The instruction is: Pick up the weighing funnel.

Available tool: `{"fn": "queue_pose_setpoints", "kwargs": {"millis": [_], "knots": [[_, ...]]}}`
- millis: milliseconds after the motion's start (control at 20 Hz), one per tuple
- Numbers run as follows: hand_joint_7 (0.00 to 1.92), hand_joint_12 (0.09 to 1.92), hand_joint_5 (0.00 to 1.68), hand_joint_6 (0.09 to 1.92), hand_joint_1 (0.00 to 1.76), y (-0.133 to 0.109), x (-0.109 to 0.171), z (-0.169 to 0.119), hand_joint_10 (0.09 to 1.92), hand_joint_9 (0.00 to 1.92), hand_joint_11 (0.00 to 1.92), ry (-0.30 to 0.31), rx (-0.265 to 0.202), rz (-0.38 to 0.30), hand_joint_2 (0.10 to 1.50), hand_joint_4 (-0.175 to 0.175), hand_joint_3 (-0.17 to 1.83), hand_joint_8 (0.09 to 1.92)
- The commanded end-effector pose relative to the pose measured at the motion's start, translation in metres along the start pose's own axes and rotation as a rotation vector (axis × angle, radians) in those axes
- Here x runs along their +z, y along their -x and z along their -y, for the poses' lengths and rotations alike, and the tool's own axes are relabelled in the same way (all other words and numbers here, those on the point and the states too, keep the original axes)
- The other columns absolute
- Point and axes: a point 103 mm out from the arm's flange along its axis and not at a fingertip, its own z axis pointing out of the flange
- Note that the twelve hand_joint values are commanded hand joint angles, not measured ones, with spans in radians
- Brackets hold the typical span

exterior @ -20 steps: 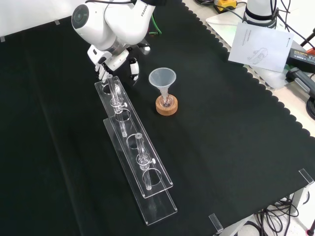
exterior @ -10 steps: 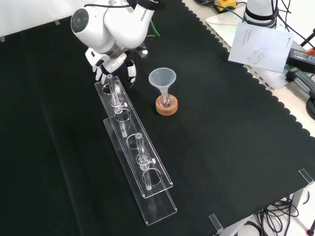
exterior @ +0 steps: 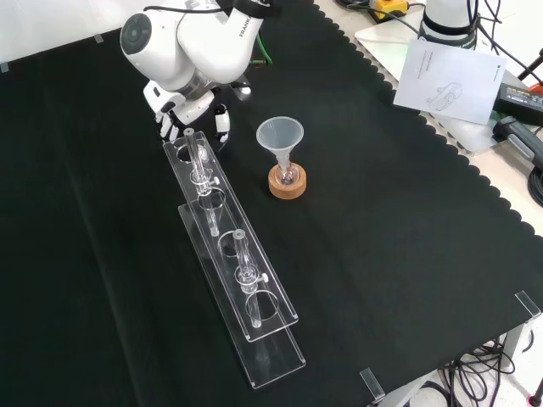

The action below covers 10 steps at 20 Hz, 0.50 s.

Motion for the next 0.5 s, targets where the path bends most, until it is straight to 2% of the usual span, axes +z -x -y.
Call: {"fn": "queue_pose_setpoints", "kwargs": {"millis": [50, 500], "knots": [[0.48, 1.28, 0.69, 0.66, 0.93, -0.0048, 0.0038, -0.0055, 0.51, 0.72, 0.51, -0.007, -0.017, -0.002, 0.60, 0.020, 0.60, 0.65], [0.48, 1.28, 0.71, 0.69, 0.93, -0.0066, 0.0066, -0.0071, 0.51, 0.72, 0.51, -0.019, -0.019, 0.003, 0.60, 0.023, 0.60, 0.65]]}}
